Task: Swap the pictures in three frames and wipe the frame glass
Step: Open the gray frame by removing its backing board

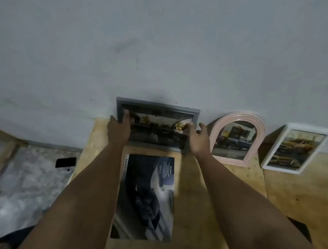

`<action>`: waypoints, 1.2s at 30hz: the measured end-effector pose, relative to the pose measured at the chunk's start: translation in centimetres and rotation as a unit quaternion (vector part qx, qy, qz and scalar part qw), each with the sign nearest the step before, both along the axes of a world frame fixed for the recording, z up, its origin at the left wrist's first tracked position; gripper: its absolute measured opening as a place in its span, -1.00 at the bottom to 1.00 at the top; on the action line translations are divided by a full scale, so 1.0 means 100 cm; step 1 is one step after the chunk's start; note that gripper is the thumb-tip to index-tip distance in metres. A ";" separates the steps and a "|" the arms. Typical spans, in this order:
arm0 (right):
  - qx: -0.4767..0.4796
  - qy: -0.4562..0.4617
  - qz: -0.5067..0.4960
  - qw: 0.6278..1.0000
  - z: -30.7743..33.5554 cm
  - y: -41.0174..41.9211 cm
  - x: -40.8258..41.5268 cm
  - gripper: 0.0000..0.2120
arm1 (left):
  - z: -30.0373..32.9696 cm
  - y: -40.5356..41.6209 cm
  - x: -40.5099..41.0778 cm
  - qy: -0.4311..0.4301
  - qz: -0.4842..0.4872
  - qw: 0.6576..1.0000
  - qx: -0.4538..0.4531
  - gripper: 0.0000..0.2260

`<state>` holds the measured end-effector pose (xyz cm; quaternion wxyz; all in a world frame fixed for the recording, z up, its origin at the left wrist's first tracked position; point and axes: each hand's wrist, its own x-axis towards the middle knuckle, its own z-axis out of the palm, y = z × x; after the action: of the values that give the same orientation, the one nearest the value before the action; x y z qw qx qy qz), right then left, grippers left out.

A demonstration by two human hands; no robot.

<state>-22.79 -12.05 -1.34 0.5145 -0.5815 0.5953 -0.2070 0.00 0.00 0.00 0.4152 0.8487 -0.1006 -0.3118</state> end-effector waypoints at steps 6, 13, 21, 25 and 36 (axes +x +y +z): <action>0.039 -0.022 0.018 0.999 -0.005 -0.011 0.011 -0.40 | -0.028 -0.020 0.036 0.102 0.053 0.992 -0.059 0.15; 0.034 -0.022 0.003 0.999 0.008 0.000 0.019 -0.05 | 0.000 -0.010 0.019 0.084 -0.001 0.991 -0.100 0.04; 0.005 -0.043 -0.042 0.998 0.043 0.051 -0.019 -0.02 | 0.044 0.039 -0.012 0.030 -0.065 0.990 -0.118 -0.16; -0.007 -0.035 -0.058 0.998 0.058 0.087 -0.066 -0.23 | 0.058 0.068 -0.051 0.037 -0.095 0.982 -0.157 -0.40; -0.028 -0.015 -0.232 0.972 0.076 0.164 -0.203 -0.32 | 0.063 0.116 -0.180 0.103 -0.229 0.959 -0.131 -0.01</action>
<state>-43.08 4.38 6.26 0.4446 -0.4382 0.7004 -0.3461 -17.98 11.65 6.32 0.4488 0.7042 -0.2890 -0.4681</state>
